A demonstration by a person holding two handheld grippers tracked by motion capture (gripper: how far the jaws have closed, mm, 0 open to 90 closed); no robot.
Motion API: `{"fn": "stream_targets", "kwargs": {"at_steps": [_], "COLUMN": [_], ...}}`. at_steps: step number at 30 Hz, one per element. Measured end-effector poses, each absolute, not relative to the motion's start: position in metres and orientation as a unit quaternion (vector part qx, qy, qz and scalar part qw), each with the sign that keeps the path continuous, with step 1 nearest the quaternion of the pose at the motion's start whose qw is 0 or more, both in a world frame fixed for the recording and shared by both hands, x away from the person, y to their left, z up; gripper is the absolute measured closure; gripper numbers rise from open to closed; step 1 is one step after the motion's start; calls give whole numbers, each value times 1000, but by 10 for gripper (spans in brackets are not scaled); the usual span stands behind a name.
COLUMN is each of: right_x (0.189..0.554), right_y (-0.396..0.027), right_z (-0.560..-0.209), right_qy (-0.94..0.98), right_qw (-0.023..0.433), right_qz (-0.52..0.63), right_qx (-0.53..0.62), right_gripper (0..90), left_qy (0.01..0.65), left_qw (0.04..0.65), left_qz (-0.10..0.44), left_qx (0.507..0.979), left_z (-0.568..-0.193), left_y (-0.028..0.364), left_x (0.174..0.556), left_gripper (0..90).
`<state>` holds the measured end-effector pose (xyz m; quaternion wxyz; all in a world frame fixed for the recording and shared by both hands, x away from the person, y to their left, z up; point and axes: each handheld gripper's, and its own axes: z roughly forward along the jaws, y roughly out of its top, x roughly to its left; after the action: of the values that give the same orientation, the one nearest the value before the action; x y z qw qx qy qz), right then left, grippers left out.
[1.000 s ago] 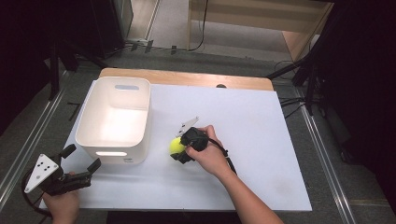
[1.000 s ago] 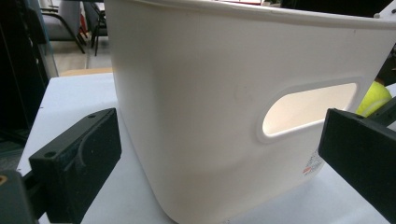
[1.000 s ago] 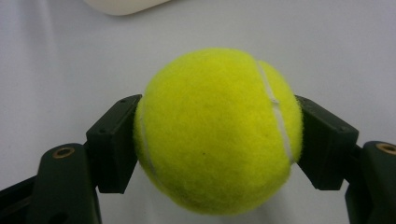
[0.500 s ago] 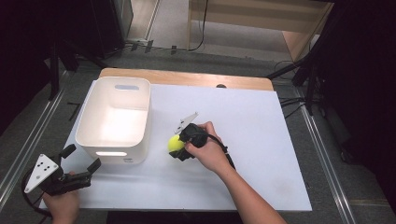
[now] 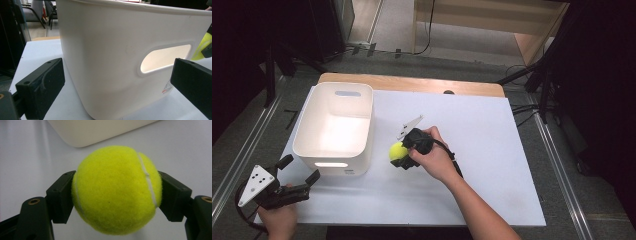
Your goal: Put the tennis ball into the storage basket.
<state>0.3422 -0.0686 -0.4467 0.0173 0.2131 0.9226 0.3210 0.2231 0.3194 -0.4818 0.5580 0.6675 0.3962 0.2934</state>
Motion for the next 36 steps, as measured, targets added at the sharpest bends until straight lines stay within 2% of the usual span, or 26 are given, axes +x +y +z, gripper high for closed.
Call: {"fn": "stream_targets", "kwargs": {"at_steps": [36], "right_x": [352], "right_y": [-52], "right_z": [-407], "right_qy": [927], "right_qw": [11], "right_qz": [325], "right_qx": [185], "right_gripper": [230], "left_qy": [397], "left_qw": [559], "left_qz": [292], "left_qx": [667], "left_z": [-482], "left_y": [320], "left_x": [223], "left_gripper": [0]}}
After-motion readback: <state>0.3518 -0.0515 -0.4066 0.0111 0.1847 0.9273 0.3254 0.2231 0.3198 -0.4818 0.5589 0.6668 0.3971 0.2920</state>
